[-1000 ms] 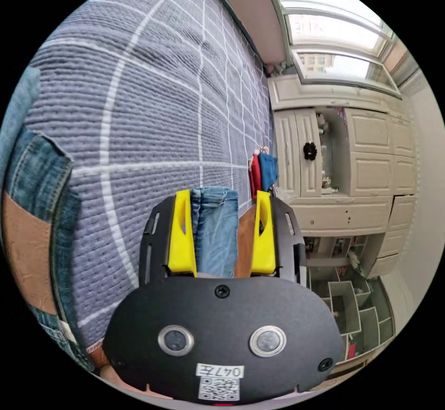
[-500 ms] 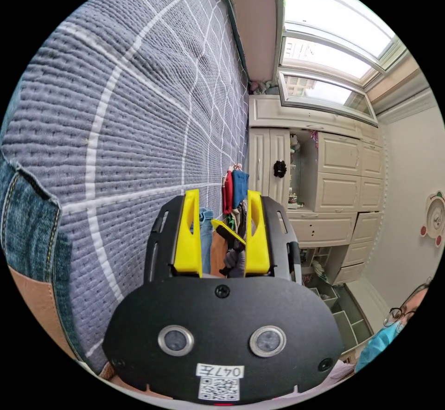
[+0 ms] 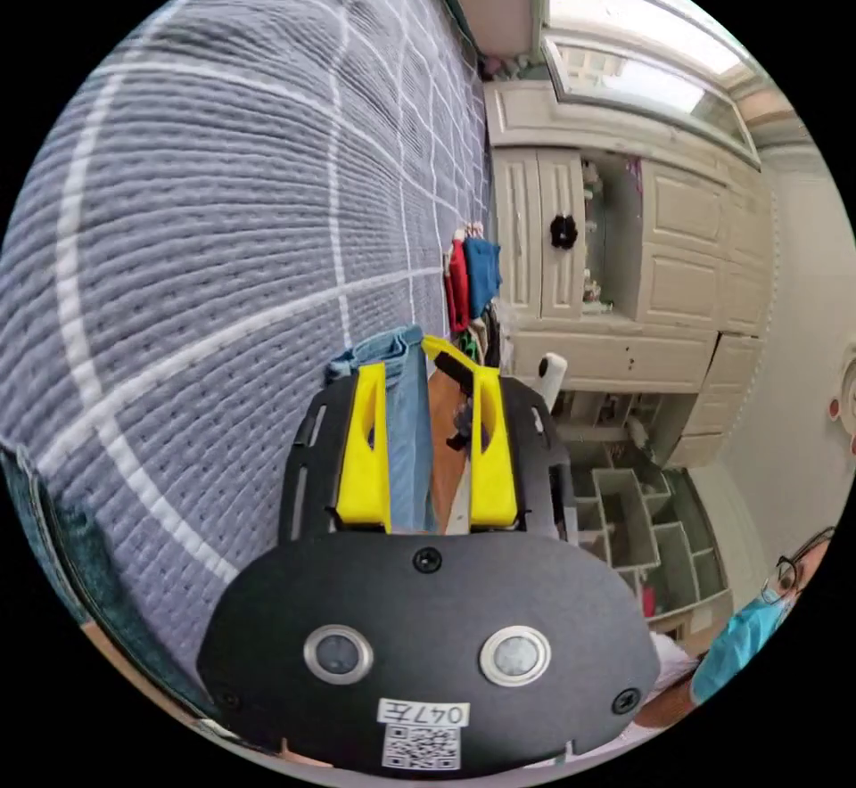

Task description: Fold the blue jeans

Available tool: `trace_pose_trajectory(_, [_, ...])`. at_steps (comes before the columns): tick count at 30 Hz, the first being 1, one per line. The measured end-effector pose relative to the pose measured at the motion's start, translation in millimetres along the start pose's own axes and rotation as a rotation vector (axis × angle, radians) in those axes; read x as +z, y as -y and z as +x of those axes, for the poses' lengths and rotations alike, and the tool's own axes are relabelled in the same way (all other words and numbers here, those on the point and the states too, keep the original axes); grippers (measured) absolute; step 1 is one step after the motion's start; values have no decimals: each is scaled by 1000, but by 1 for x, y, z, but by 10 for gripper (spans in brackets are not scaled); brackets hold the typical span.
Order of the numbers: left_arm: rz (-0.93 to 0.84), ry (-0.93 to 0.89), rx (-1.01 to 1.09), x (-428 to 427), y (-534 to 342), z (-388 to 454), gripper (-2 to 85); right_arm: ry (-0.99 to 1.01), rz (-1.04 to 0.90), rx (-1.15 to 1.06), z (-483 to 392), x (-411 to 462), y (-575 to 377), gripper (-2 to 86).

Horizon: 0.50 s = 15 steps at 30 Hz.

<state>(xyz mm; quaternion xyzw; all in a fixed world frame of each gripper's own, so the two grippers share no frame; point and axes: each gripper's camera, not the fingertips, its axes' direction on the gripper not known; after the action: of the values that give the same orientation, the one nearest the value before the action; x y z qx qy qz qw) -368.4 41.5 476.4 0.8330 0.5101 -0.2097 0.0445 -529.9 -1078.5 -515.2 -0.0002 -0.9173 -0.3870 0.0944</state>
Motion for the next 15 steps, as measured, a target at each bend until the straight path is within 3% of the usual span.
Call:
trace_pose_trajectory(2, [-128, 243, 164, 10, 11, 46, 108, 32, 132, 13, -10, -24, -25, 46])
trace_pose_trajectory(5, [-143, 489, 229, 18, 10, 76, 105, 92, 266, 7, -25, -50, -67, 30])
trace_pose_trajectory(11, [-98, 376, 132, 5, 27, 78, 86, 144, 370, 33, -44, -65, -150, 6])
trace_pose_trajectory(15, [-66, 404, 132, -2, 35, 94, 45, 167, 357, 65, -45, -58, -179, -2])
